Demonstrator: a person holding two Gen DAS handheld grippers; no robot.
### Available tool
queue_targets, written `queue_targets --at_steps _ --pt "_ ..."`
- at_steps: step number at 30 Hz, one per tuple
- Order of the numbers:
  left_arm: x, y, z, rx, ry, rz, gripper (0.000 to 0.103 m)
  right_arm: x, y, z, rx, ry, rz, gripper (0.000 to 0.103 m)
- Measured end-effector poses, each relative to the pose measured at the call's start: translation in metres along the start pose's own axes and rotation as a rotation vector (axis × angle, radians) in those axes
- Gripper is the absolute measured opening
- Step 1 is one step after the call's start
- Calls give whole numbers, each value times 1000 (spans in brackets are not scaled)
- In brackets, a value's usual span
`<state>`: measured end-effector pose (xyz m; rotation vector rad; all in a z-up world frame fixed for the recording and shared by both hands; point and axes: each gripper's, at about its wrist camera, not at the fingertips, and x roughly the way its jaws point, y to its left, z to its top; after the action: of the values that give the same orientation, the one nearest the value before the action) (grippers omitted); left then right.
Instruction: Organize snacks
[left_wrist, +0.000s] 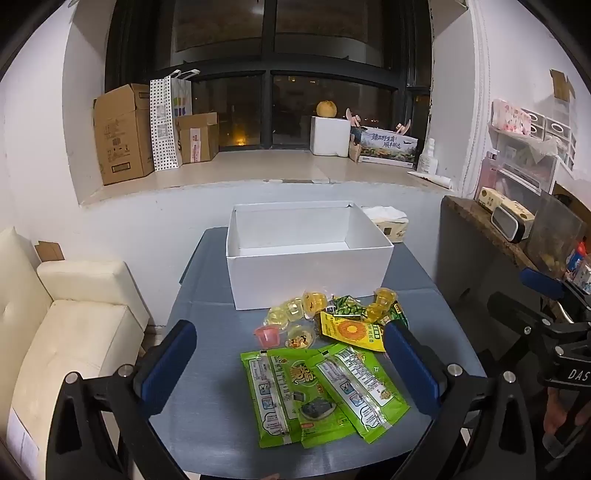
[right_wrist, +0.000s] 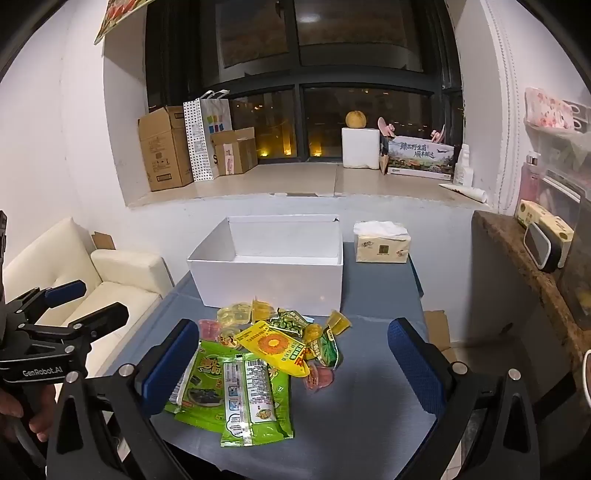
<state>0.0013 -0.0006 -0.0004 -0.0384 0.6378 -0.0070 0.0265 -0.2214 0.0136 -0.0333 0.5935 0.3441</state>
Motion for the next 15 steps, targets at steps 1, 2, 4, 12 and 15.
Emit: queue_targets --at_steps 1,2,4,12,15 --pt "0 -1 0 1 1 -3 103 0 0 0 0 -2 0 103" --pt "1 -1 1 3 0 -6 103 0 0 1 1 -4 3 103" --pt "-4 4 -1 -14 -15 1 103 4 0 1 7 4 2 103" --pt "-1 0 1 -7 -7 11 103 3 0 -1 6 2 2 103" --pt "-1 -1 1 -6 -6 12 103 3 0 -1 5 2 -1 103"
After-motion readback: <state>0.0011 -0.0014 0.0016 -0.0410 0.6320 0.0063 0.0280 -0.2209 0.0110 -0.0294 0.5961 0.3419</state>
